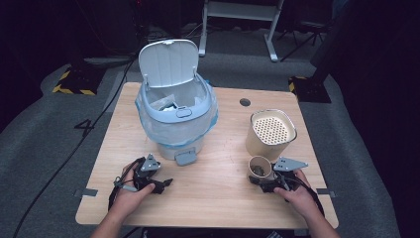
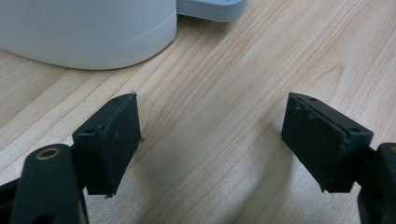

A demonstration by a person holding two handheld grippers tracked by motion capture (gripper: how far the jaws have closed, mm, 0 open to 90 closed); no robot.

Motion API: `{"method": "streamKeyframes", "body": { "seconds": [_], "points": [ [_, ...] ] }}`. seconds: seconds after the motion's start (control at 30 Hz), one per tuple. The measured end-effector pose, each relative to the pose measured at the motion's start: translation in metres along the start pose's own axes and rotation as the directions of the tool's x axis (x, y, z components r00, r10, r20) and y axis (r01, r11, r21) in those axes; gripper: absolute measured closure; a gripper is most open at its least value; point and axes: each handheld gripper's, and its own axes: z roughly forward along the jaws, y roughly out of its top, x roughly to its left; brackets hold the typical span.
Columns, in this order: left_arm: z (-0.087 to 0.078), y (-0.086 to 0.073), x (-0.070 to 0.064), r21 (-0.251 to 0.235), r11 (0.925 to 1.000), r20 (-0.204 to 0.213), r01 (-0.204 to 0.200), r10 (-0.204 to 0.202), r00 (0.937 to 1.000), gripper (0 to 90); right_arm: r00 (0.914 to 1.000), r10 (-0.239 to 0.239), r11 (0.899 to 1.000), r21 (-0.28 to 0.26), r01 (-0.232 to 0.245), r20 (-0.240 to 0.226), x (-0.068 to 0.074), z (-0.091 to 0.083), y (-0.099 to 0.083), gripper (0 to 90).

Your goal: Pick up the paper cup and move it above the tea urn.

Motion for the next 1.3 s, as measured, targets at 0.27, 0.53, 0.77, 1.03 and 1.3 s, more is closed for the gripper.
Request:
{"method": "streamKeyframes", "body": {
  "seconds": [0.27,0.53,0.77,1.03,1.3],
  "points": [
    [0.0,0.0,0.0,0.0,1.0,0.0,-0.001,0.001,1.0,20.0,0.9977,-0.036,0.999,-0.008,0.035,-0.058,0.001,-0.004,0.005,29.5],
    [0.0,0.0,0.0,-0.001,1.0,-0.002,0.0,0.0,1.0,20.5,0.9955,-0.043,0.999,-0.019,0.042,-0.084,-0.004,-0.022,0.021,29.7],
    [0.0,0.0,-0.001,-0.002,1.0,-0.003,-0.002,0.002,1.0,20.9,0.9936,-0.058,0.998,-0.034,0.055,-0.097,-0.004,-0.038,0.04,29.7],
    [0.0,0.0,-0.001,-0.002,1.0,-0.002,-0.002,0.002,1.0,20.9,0.9921,-0.062,0.998,-0.038,0.058,-0.109,-0.006,-0.054,0.065,29.7],
    [0.0,0.0,0.0,-0.002,1.0,-0.002,-0.003,0.003,1.0,20.8,0.9931,-0.072,0.997,-0.045,0.068,-0.093,-0.011,-0.067,0.088,29.8]
  ]
}}
